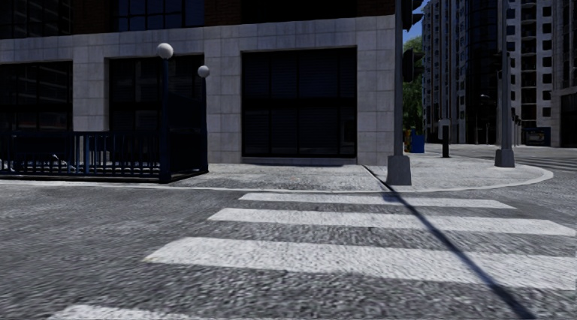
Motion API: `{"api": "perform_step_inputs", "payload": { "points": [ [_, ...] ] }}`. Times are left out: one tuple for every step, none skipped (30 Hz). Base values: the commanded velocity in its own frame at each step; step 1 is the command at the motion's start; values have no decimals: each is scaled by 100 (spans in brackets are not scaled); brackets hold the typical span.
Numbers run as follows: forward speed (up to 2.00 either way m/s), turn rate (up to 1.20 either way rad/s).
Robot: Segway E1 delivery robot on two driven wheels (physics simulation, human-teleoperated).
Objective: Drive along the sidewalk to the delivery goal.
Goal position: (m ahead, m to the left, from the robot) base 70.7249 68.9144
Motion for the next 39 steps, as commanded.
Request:
{"api": "perform_step_inputs", "payload": {
  "points": [
    [200,0],
    [200,0],
    [200,0],
    [200,0],
    [200,0],
    [200,0],
    [200,0],
    [200,0],
    [200,0],
    [200,0],
    [200,0],
    [200,0],
    [200,0],
    [200,0],
    [200,0],
    [200,0],
    [200,0],
    [200,0],
    [200,-29],
    [200,-120],
    [200,-120],
    [200,-120],
    [200,-120],
    [200,-120],
    [200,-43],
    [200,-23],
    [200,-23],
    [200,-5],
    [200,0],
    [200,0],
    [200,0],
    [200,0],
    [200,0],
    [200,0],
    [200,0],
    [200,0],
    [200,0],
    [200,0],
    [200,0]
  ]
}}
